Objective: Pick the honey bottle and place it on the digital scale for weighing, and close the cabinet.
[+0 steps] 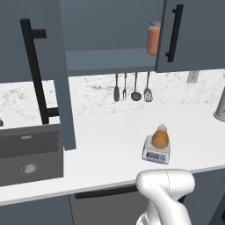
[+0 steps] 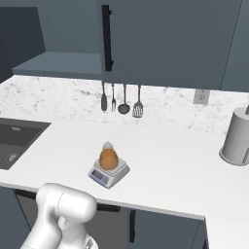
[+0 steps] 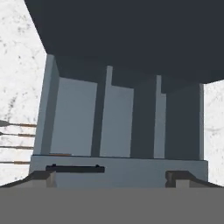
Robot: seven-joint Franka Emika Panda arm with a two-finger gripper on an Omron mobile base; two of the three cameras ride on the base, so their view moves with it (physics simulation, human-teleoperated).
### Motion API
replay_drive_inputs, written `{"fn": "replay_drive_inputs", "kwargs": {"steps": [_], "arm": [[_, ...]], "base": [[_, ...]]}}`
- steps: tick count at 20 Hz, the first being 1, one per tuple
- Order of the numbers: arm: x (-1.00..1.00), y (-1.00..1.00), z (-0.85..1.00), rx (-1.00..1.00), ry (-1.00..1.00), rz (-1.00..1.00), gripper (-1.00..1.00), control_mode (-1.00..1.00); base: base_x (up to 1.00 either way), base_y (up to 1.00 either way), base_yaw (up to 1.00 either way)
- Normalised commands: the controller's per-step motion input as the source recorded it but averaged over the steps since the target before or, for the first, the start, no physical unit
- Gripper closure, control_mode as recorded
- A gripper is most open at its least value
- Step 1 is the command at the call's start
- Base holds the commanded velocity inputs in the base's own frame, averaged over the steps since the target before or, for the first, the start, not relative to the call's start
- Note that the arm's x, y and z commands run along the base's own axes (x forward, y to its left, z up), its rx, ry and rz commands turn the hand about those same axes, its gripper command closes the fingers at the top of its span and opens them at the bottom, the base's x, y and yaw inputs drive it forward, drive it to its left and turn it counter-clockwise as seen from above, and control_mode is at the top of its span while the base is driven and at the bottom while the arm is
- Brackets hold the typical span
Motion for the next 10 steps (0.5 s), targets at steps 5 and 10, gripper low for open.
{"fn": "replay_drive_inputs", "kwargs": {"steps": [5, 10], "arm": [[-0.04, 1.00, -0.60, 0.11, -0.24, -0.25, -1.00, -1.00], [0.00, 1.00, -0.65, 0.08, -0.20, -0.25, -1.00, -1.00]], "base": [[0.00, 0.00, 0.00], [0.00, 0.00, 0.00]]}}
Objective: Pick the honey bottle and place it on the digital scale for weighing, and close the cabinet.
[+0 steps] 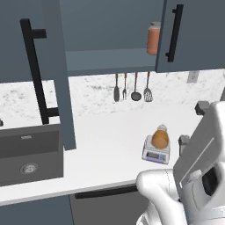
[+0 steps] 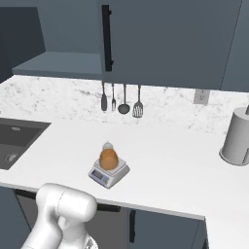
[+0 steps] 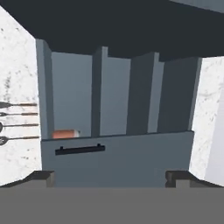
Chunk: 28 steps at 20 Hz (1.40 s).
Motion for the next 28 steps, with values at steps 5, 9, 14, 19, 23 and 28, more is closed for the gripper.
{"fn": "replay_drive_inputs", "kwargs": {"steps": [5, 9, 14, 19, 23, 28], "arm": [[0.01, 1.00, -0.51, 0.04, -0.23, -0.27, -1.00, -1.00], [0.27, 1.00, -0.50, -0.02, -0.08, -0.20, -1.00, -1.00], [0.22, 0.97, -0.41, -0.12, 0.00, -0.08, -1.00, -1.00], [0.23, 0.99, -0.45, -0.12, 0.00, -0.03, -1.00, -1.00], [0.68, 0.73, -0.36, -0.04, 0.02, 0.00, -1.00, -1.00], [0.96, 0.50, -0.40, 0.00, -0.04, 0.00, -1.00, -1.00]], "base": [[0.00, 0.00, 0.00], [0.00, 0.00, 0.00], [0.00, 0.00, 0.00], [0.00, 0.00, 0.00], [0.00, 0.00, 0.00], [0.00, 0.00, 0.00]]}}
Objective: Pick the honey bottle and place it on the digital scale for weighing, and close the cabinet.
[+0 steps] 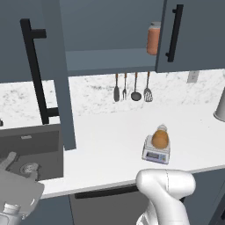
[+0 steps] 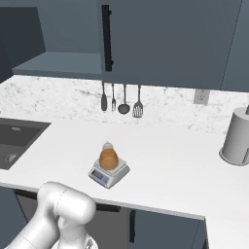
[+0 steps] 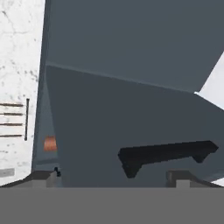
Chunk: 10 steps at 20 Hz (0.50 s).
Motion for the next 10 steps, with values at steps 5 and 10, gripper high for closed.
{"fn": "replay_drive_inputs", "kwargs": {"steps": [5, 10], "arm": [[1.00, 0.53, -0.80, 0.02, -0.06, 0.00, -1.00, -1.00], [0.89, 0.24, -0.92, 0.04, 0.00, 0.00, -1.00, -1.00]], "base": [[0.00, 0.00, 0.00], [0.00, 0.00, 0.00]]}}
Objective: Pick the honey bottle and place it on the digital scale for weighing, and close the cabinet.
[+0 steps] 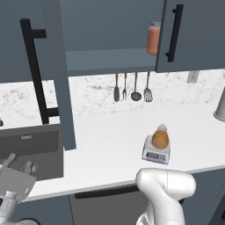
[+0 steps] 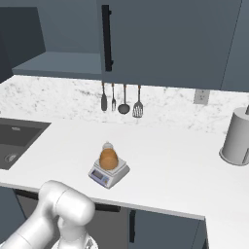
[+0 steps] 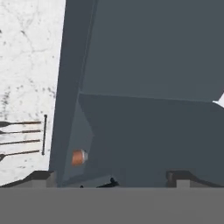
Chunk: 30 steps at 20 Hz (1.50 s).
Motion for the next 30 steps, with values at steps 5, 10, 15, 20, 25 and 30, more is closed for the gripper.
{"fn": "replay_drive_inputs", "kwargs": {"steps": [5, 10, 15, 20, 25, 30], "arm": [[0.68, -0.02, 0.10, 0.04, 0.00, -0.05, -1.00, -1.00], [0.43, 0.00, 0.44, 0.00, 0.01, -0.06, -1.00, -1.00], [0.39, -0.26, 0.55, 0.01, -0.01, -0.08, -1.00, -1.00], [0.54, -0.57, 0.50, 0.07, -0.03, -0.13, -1.00, -1.00], [0.35, -0.80, 0.53, 0.12, -0.06, -0.12, -1.00, -1.00], [0.02, -0.94, 0.72, 0.15, -0.18, -0.04, -1.00, -1.00]], "base": [[0.00, 0.00, 0.00], [0.00, 0.00, 0.00], [0.00, 0.00, 0.00], [0.00, 0.00, 0.00], [0.00, 0.00, 0.00], [0.00, 0.00, 0.00]]}}
